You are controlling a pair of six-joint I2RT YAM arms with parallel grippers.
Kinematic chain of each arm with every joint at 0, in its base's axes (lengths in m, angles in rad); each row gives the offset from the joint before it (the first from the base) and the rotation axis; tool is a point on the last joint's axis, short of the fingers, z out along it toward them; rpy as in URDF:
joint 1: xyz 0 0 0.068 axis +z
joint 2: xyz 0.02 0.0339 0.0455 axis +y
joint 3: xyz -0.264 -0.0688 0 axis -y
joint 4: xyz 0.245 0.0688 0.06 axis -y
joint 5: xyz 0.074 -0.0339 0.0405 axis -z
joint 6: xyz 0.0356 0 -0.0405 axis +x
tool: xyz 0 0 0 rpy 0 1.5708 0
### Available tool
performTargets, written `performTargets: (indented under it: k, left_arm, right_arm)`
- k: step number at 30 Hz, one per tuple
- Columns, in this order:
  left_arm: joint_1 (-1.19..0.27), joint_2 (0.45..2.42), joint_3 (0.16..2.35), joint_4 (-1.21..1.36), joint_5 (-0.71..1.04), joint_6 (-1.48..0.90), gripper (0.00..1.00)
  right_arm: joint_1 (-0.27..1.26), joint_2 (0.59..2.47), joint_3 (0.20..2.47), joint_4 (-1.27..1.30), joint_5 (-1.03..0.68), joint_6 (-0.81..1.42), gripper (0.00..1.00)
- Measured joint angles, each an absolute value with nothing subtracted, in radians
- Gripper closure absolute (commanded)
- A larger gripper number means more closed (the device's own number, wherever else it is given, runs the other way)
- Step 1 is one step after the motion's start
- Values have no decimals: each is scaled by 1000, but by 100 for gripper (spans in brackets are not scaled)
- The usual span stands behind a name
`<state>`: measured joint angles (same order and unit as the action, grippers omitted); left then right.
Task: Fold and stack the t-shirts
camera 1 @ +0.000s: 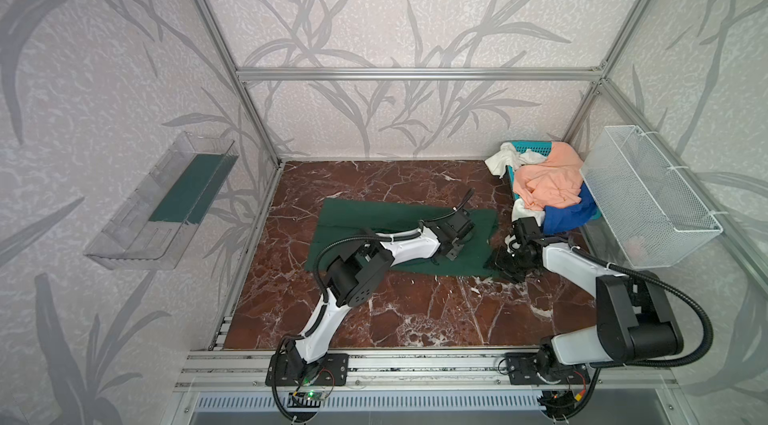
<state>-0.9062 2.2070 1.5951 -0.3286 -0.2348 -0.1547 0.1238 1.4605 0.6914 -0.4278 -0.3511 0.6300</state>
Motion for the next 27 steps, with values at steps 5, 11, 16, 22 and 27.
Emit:
performTargets:
  k: [5,11,16,22,27]
  left_arm:
    - [-904,2216,1605,-328,-249,-154,52]
    - [-873,2227,1631,-336,-264,-175,55]
    - [-817,2229,1634,-325,-265,-173,55]
    - [-766,2244,1663,-308,-295,-157,51]
    - [-729,2255,1732,-307,-307,-136,45]
  right_arm:
    - [122,1481,688,-405,-340,630,92]
    - [123,1486,687,-402,-329,626,100]
    - [123,1486,687,-403,-327,619,100]
    - [123,1486,686,-404,-326,616,100]
    - [123,1486,685,-404,-327,610,100]
